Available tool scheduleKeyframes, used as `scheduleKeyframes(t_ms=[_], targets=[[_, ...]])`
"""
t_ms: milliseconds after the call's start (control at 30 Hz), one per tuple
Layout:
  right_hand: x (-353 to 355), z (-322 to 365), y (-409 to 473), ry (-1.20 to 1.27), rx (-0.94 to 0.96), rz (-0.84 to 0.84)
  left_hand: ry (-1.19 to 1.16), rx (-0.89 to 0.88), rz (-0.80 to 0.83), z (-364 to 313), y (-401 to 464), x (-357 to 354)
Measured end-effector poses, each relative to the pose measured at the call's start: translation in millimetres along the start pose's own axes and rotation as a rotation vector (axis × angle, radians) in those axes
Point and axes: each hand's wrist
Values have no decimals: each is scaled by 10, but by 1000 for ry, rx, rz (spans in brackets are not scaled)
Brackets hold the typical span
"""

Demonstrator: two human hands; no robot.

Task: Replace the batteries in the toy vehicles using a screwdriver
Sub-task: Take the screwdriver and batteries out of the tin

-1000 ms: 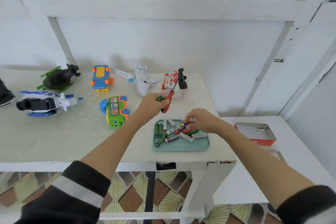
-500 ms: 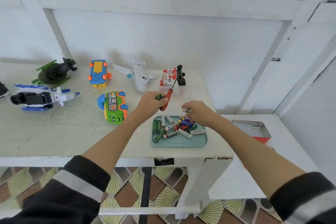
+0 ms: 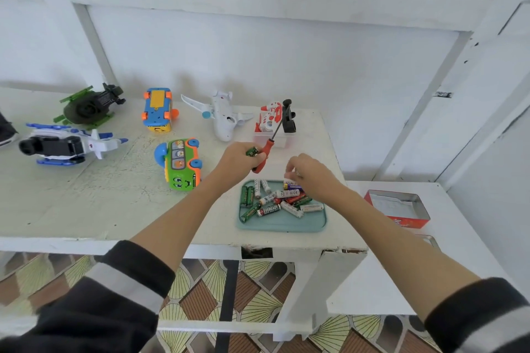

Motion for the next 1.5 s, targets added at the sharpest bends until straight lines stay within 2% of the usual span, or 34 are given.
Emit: scheduleKeyframes(t_ms=[100, 233, 400, 467, 567, 700, 767, 867, 967, 1067, 1133, 1233, 1333, 1400, 1500], targets=[[110, -24, -66, 59, -71, 59, -6, 7, -3, 6, 11, -7], [31, -11, -132, 156, 20, 278, 14, 12, 9, 26, 1, -31], [-137, -88, -76, -57, 125, 135, 81, 22, 13, 88, 4, -71], [-173, -152, -70, -32, 114, 21, 80, 26, 11, 107, -2, -87], [-139, -125, -118, 278, 90, -198, 61, 9, 7, 120, 3, -138], [-44, 68, -148, 810, 65, -196, 70, -59, 66, 40, -2, -264], [-24, 115, -120, 909, 40, -234, 72, -101, 84, -8, -8, -335], [-16, 107, -87, 1030, -10, -251, 137, -106, 23, -25, -1, -372], [10, 47, -101, 1191, -35, -289, 409, -40, 58, 85, -19, -348], [22, -21, -119, 1168, -72, -299, 676, 10, 176, 199, -50, -370], [21, -37, -123, 1149, -89, -293, 711, 15, 247, 233, -50, -392], [16, -40, -125, 1110, -83, -283, 637, -22, 308, 273, -47, -412], [19, -44, -131, 1089, -75, -277, 491, -37, 233, 353, -40, -407], [22, -56, -138, 1087, -73, -271, 527, -73, 151, 432, -26, -363], [12, -75, -144, 1084, -77, -257, 621, -164, 112, 546, -5, -292]])
Point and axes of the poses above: each hand's wrist, its own y-axis towards the middle knuckle, its own x-axis out of the back of the hand, z = x × y, and after that the axes turned 12 degrees about z, right-handed
